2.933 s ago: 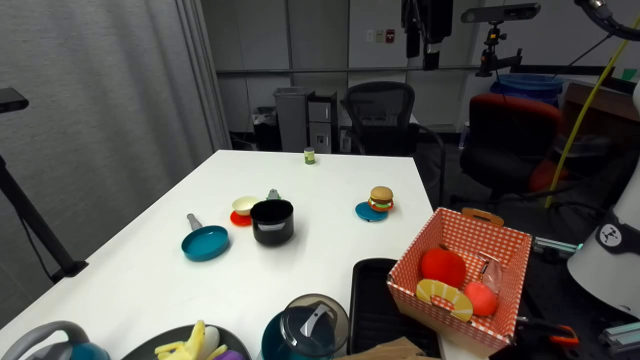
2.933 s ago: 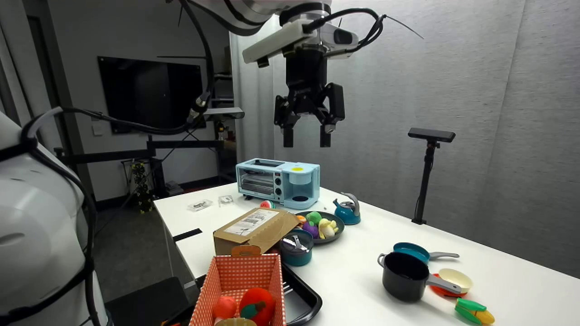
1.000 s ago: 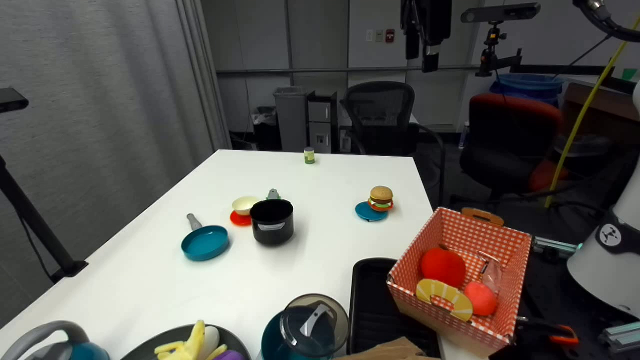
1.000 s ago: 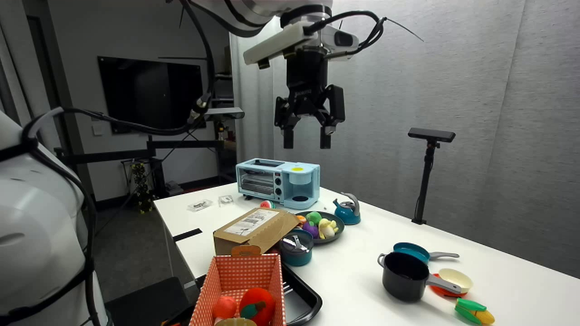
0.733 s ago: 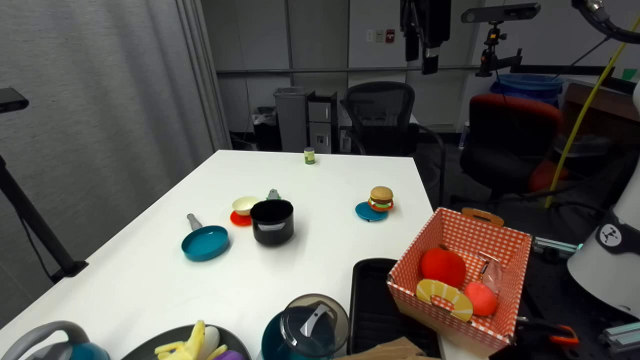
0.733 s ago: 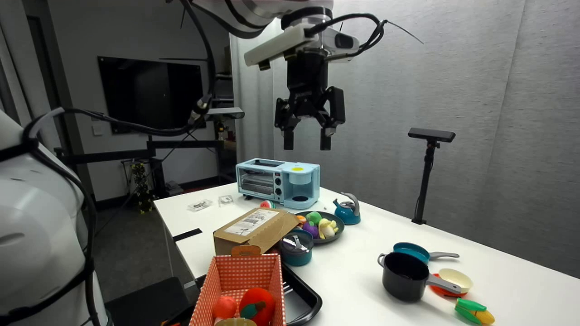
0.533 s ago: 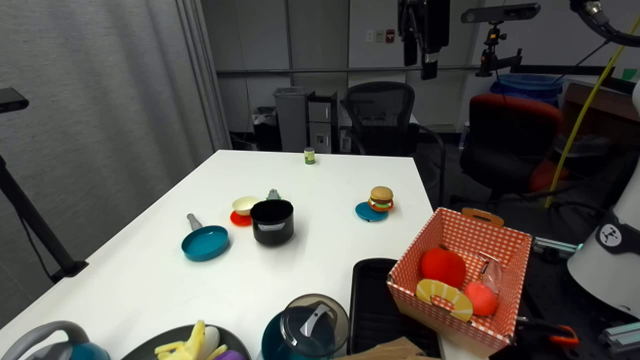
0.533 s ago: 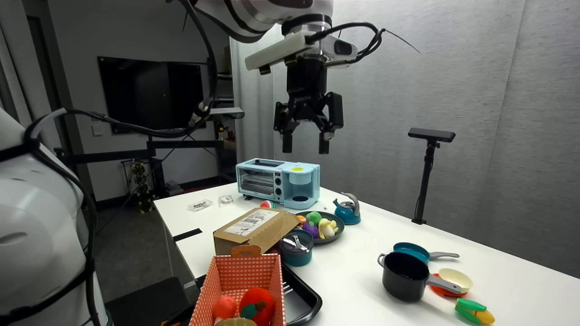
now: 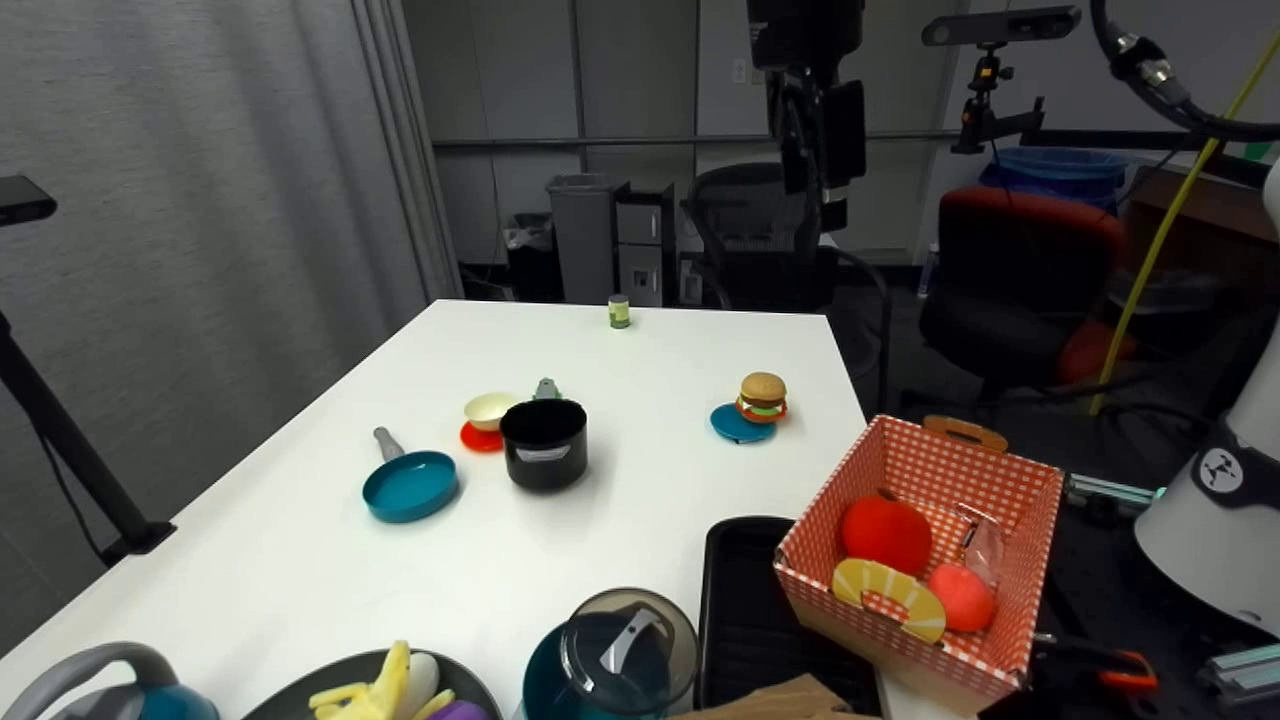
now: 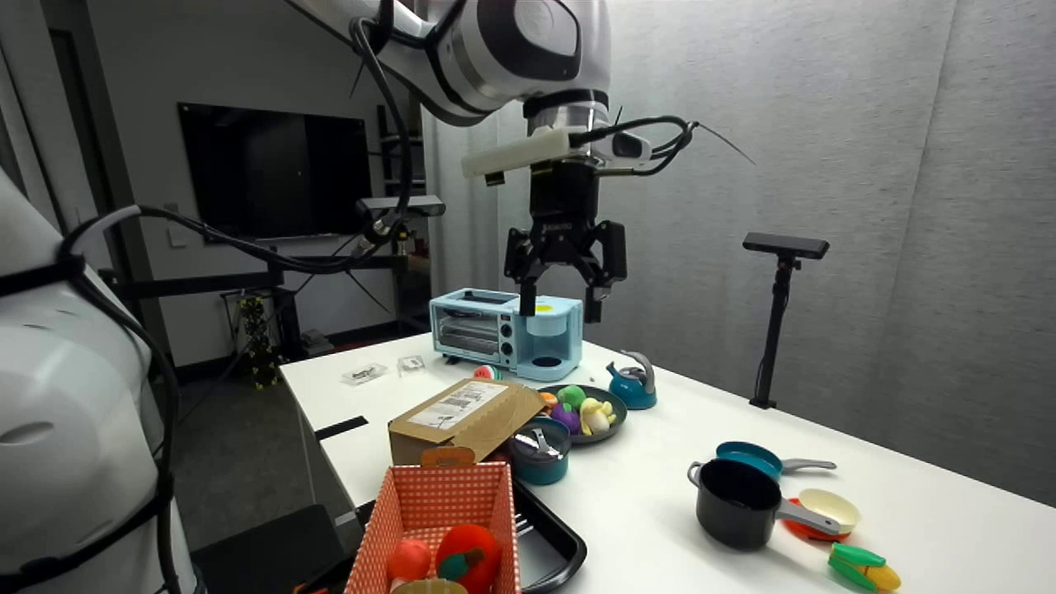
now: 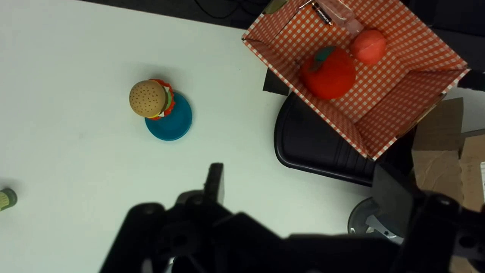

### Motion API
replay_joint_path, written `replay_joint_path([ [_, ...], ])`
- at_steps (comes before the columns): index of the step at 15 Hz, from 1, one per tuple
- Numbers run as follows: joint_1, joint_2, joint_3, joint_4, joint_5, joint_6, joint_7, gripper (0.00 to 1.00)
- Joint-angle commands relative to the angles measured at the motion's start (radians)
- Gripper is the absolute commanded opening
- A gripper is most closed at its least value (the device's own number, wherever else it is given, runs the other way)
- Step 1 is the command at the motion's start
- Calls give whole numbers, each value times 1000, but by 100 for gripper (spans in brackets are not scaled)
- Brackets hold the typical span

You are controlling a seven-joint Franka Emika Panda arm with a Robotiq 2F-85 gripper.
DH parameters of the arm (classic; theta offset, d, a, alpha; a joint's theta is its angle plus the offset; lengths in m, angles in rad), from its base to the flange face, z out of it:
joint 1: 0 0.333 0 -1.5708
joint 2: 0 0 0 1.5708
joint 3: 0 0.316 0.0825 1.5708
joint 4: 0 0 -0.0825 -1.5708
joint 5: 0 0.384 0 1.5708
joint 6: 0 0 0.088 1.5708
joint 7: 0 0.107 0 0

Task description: Remove the lid from the blue pot

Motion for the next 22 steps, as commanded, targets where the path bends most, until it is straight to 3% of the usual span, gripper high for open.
replay_joint_path([
  [1,21,24,19,-21,-9,43,6,100],
  [8,55,102,57,-52,-1,134,-8,100],
  [15,88,250,100,-10,-12,192,-4,100],
  [22,94,385,114,41,-24,324,-75,100],
])
